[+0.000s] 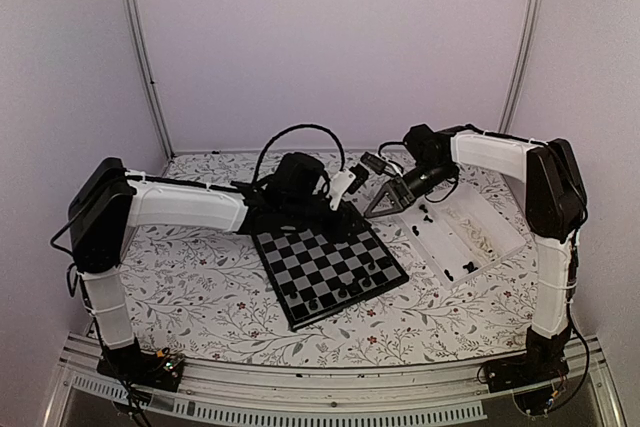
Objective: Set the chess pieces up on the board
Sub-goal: Pick up the chess piece from the chessboard.
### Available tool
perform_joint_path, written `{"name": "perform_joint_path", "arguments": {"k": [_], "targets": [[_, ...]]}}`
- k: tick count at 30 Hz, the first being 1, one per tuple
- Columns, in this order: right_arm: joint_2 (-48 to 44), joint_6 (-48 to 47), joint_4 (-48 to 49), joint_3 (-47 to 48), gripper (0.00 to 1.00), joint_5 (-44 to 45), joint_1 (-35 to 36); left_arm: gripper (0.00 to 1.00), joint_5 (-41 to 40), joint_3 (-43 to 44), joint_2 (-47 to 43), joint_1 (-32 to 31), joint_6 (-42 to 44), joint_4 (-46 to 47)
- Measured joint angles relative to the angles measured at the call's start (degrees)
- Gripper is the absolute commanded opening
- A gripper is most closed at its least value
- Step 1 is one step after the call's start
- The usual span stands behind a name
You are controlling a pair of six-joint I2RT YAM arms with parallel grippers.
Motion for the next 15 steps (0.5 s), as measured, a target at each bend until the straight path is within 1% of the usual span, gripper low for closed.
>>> {"name": "perform_joint_path", "arguments": {"k": [2, 6, 9, 12, 15], "targets": [[0.0, -0.2, 0.09, 0.39, 0.09, 1.46, 0.13, 0.5, 0.35, -0.02, -0.76, 0.09, -0.04, -1.09], [0.0, -0.55, 1.38, 0.61, 0.09, 8.0, 0.46, 0.51, 1.53, -0.02, -7.1, 0.76, 0.52, -6.25], [0.0, -0.85, 2.34, 0.61, 0.09, 12.79, 1.01, 0.53, 1.07, 0.31, -14.6, 1.33, 0.9, -9.42], [-0.13, -1.73, 3.45, 0.59, 0.09, 18.05, 2.75, 0.53, -1.84, 2.78, -19.39, 2.95, 1.05, -12.11], [-0.94, -2.91, 4.85, -0.13, 0.09, 23.91, 6.01, 0.53, -7.21, 4.57, -21.24, 5.49, 1.27, -12.96]]}}
